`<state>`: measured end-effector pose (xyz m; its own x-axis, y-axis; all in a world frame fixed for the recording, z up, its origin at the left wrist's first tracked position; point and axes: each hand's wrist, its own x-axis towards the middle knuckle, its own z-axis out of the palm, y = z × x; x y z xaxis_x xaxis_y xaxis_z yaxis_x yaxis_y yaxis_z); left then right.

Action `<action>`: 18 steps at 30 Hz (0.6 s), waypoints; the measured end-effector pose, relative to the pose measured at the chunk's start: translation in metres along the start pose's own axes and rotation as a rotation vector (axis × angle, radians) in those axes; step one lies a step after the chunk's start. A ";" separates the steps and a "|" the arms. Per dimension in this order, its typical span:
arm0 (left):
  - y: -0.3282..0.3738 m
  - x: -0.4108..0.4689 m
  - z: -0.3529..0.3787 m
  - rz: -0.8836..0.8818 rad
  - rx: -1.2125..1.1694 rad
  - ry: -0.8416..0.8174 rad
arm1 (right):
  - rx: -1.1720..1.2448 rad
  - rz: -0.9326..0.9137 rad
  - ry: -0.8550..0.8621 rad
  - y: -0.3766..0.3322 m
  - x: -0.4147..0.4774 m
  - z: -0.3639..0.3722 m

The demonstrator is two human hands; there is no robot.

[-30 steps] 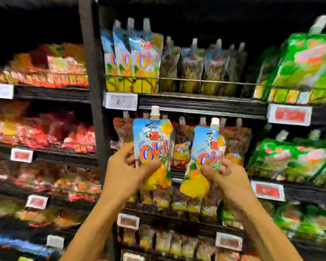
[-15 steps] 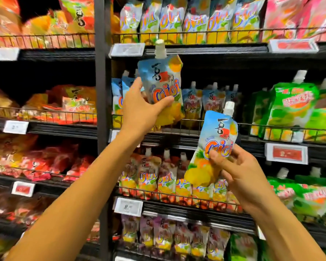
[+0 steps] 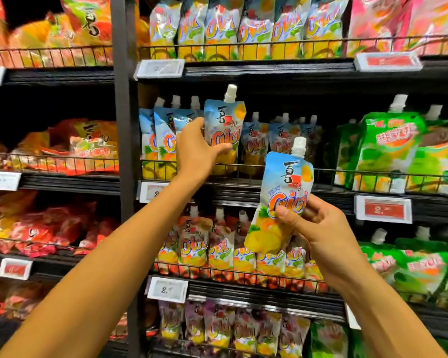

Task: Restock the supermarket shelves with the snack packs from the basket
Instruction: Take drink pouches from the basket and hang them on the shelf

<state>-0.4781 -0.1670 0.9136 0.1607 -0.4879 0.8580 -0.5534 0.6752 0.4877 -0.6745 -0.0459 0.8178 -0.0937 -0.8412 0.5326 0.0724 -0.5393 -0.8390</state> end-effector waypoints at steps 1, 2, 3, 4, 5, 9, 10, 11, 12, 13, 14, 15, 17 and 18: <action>-0.001 0.000 0.000 -0.010 0.024 -0.001 | 0.011 -0.015 0.009 -0.002 0.002 0.000; -0.003 0.000 0.000 -0.023 0.048 -0.002 | 0.022 -0.034 0.019 -0.005 0.006 0.001; -0.004 0.001 0.000 -0.036 0.074 -0.006 | 0.030 -0.056 0.032 -0.009 0.010 0.003; -0.004 0.001 0.000 -0.044 0.101 -0.007 | 0.036 -0.082 0.052 -0.013 0.016 0.004; -0.004 0.001 0.000 -0.048 0.126 -0.007 | 0.039 -0.110 0.073 -0.018 0.023 0.006; -0.004 -0.001 -0.001 -0.024 0.214 -0.020 | 0.018 -0.233 0.147 -0.039 0.059 0.012; -0.004 -0.001 -0.003 -0.016 0.244 -0.015 | 0.000 -0.277 0.177 -0.043 0.070 0.014; -0.004 -0.001 -0.005 -0.023 0.263 -0.014 | -0.025 -0.321 0.210 -0.047 0.081 0.017; -0.005 -0.001 -0.007 -0.041 0.272 -0.020 | -0.049 -0.360 0.240 -0.050 0.091 0.019; -0.006 -0.001 -0.008 -0.063 0.273 -0.028 | -0.071 -0.389 0.264 -0.052 0.101 0.022; -0.007 -0.003 -0.010 -0.078 0.273 -0.031 | -0.097 -0.408 0.278 -0.054 0.111 0.025; -0.008 -0.004 -0.011 -0.085 0.275 -0.026 | -0.129 -0.416 0.282 -0.054 0.120 0.029; -0.009 -0.009 -0.012 -0.089 0.296 0.000 | -0.199 -0.402 0.276 -0.052 0.136 0.034; -0.009 -0.011 -0.013 -0.091 0.313 0.014 | -0.237 -0.386 0.270 -0.050 0.142 0.037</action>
<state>-0.4647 -0.1603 0.9017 0.2309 -0.5290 0.8166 -0.7604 0.4255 0.4907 -0.6543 -0.1396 0.9395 -0.3237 -0.5264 0.7862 -0.2413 -0.7576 -0.6065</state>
